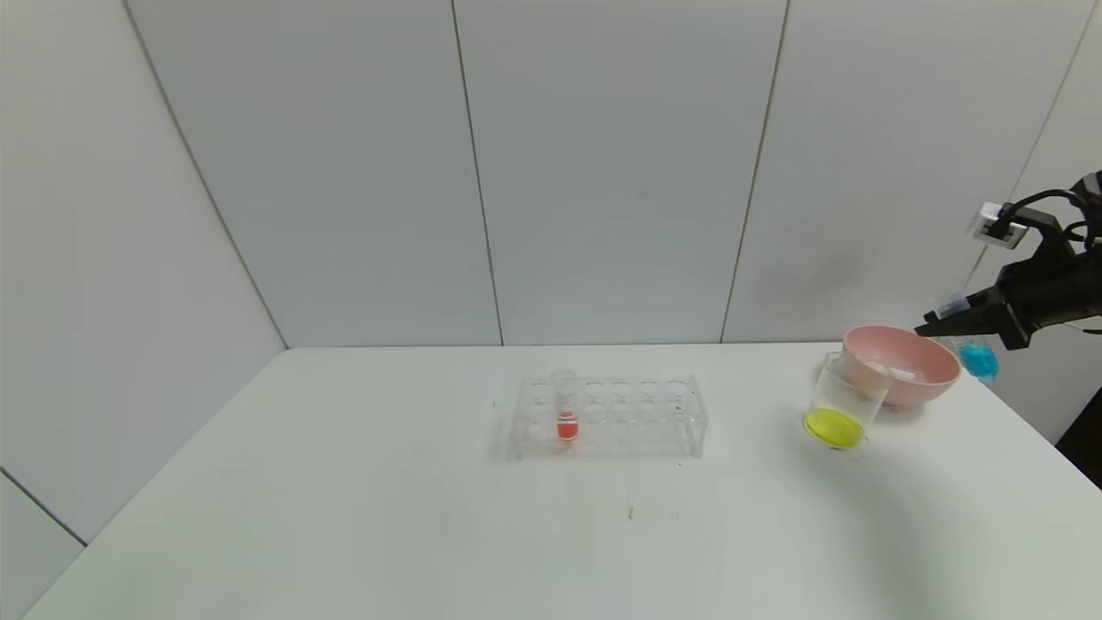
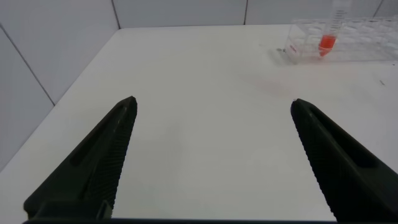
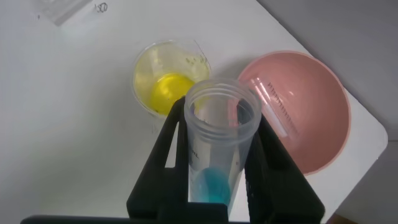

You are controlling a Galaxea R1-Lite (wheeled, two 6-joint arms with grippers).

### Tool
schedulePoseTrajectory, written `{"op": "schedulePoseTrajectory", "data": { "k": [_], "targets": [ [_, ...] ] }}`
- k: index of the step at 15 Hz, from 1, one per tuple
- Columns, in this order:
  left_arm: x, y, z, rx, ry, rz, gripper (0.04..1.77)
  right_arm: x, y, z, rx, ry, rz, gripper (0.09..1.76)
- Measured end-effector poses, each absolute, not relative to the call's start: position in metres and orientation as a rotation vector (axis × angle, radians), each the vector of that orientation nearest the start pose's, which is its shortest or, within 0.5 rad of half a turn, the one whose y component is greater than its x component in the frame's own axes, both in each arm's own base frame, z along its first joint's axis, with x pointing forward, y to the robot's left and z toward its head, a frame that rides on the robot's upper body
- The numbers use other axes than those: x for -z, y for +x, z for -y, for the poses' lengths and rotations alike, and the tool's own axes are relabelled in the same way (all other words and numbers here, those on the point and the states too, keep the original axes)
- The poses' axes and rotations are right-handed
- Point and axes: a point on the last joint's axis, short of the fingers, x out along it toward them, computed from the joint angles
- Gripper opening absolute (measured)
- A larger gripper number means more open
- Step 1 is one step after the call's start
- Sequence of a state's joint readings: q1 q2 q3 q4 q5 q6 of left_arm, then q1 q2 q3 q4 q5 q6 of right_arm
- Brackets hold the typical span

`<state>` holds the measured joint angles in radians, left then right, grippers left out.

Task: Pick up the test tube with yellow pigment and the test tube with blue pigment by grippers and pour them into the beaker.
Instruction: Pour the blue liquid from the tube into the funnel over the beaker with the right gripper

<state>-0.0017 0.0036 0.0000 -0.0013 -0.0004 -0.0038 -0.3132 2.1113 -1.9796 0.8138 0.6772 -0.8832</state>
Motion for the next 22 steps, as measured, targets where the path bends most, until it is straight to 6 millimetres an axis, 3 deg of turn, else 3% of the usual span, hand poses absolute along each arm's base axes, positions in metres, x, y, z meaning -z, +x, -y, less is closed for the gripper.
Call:
{"op": "schedulePoseTrajectory", "data": {
  "k": [8,16,22],
  "targets": [
    [-0.076,-0.023,0.000,0.002,-0.004,-0.002,1.76,-0.226,0.395,0.077,-0.608,-0.510,-0.684,0.57],
    [-0.076,-0.023,0.000,0.002,-0.004,-0.002,1.76,-0.227,0.391,0.073,-0.558,-0.695,-0.766,0.57],
    [-0.076,-0.023,0.000,0.002,-0.004,-0.002,1.76,-0.228,0.387,0.059,-0.549,-0.799,-0.849,0.57]
  ]
}}
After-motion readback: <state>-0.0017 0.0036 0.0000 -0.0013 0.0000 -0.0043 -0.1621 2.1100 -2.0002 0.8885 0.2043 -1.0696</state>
